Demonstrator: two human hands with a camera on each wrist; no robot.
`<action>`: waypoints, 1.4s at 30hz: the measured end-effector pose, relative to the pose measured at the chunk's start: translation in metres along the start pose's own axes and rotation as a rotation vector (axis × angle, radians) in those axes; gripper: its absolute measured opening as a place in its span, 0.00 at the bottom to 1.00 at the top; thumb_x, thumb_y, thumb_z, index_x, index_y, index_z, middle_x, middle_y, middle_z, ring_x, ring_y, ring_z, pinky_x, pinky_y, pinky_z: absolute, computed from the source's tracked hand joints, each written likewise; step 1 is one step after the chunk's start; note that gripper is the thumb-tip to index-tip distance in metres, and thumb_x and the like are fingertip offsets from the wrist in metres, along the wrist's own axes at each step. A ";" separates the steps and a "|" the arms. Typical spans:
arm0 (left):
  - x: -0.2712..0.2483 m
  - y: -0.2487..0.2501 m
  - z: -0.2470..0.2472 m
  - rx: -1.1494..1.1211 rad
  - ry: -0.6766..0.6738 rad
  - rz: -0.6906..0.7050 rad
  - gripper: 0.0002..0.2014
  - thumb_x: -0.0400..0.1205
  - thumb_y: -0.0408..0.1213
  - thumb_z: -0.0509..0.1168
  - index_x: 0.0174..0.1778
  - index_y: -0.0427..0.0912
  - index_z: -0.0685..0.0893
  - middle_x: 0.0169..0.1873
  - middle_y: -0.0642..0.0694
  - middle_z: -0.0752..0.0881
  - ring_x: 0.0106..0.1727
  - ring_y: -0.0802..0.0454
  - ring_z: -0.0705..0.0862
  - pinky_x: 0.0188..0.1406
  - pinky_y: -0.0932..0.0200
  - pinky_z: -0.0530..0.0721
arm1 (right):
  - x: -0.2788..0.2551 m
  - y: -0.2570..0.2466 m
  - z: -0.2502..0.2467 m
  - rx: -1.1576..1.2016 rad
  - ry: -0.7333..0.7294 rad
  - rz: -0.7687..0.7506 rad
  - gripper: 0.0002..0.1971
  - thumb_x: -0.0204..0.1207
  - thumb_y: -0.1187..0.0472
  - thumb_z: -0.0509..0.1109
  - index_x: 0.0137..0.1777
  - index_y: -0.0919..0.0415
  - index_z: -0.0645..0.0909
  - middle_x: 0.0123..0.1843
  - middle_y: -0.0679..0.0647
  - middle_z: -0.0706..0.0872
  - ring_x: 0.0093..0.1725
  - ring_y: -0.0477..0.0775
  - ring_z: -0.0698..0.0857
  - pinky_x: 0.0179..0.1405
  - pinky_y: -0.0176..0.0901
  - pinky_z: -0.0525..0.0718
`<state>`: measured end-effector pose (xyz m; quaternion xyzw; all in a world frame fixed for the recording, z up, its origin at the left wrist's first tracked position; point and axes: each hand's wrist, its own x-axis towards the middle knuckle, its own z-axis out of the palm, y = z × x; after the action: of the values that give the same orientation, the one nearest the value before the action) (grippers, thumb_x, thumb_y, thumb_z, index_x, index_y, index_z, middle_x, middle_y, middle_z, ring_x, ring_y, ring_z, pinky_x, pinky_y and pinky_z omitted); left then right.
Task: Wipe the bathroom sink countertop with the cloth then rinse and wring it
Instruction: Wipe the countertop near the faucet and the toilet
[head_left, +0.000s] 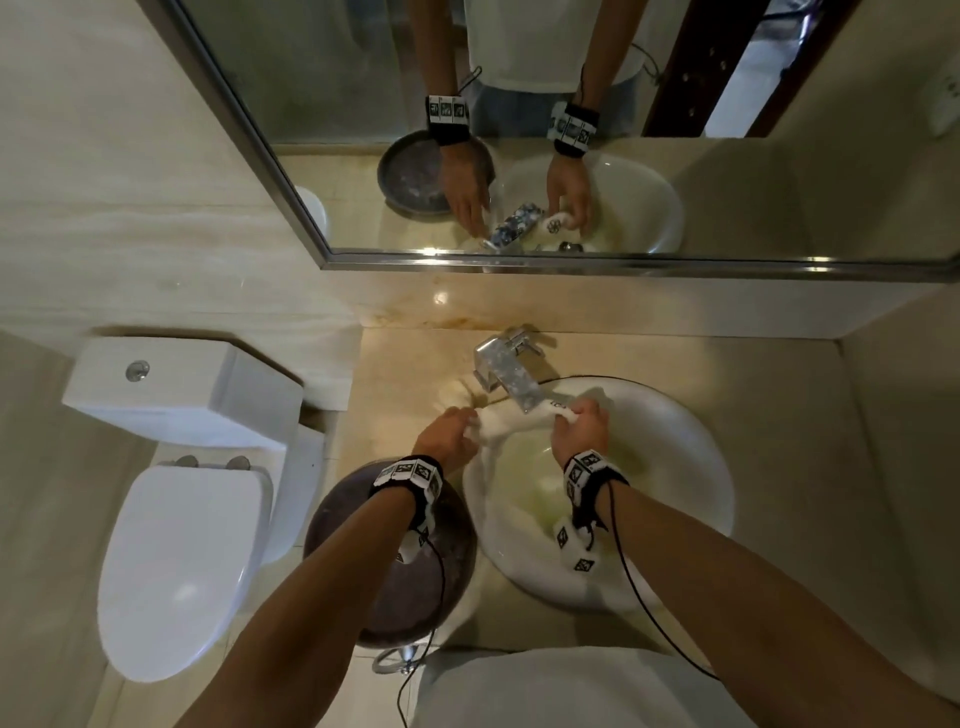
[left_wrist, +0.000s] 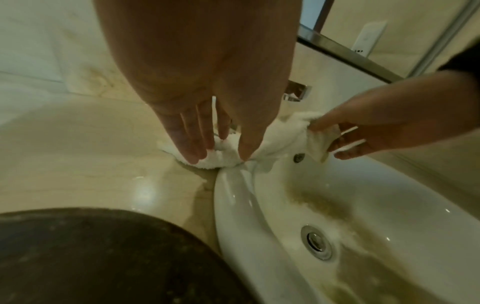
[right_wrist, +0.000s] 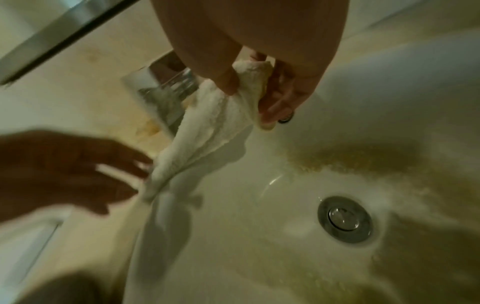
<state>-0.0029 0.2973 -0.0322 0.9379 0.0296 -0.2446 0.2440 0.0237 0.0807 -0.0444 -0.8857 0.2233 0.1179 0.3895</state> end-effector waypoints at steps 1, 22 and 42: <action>0.001 0.004 0.004 -0.004 -0.021 0.016 0.26 0.81 0.37 0.68 0.77 0.45 0.74 0.72 0.41 0.78 0.69 0.41 0.80 0.65 0.51 0.78 | 0.009 -0.001 -0.004 0.076 0.007 0.047 0.10 0.80 0.64 0.70 0.59 0.63 0.76 0.67 0.62 0.77 0.54 0.62 0.83 0.52 0.44 0.80; 0.058 0.079 0.013 0.249 -0.078 0.140 0.23 0.86 0.32 0.57 0.78 0.50 0.77 0.71 0.41 0.82 0.69 0.40 0.81 0.67 0.53 0.79 | 0.135 -0.006 -0.052 0.216 -0.018 0.096 0.14 0.76 0.66 0.74 0.61 0.58 0.84 0.59 0.57 0.86 0.56 0.61 0.86 0.59 0.51 0.87; 0.072 -0.017 -0.051 -0.125 0.275 0.049 0.16 0.82 0.28 0.58 0.59 0.48 0.84 0.57 0.51 0.89 0.54 0.52 0.87 0.55 0.50 0.87 | 0.134 -0.093 -0.006 0.288 -0.729 0.037 0.21 0.87 0.68 0.60 0.69 0.45 0.84 0.52 0.54 0.88 0.34 0.47 0.87 0.29 0.38 0.85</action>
<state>0.0803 0.3317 -0.0346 0.9461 0.0548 -0.1054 0.3014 0.1867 0.0909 -0.0320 -0.7179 0.1006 0.3992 0.5614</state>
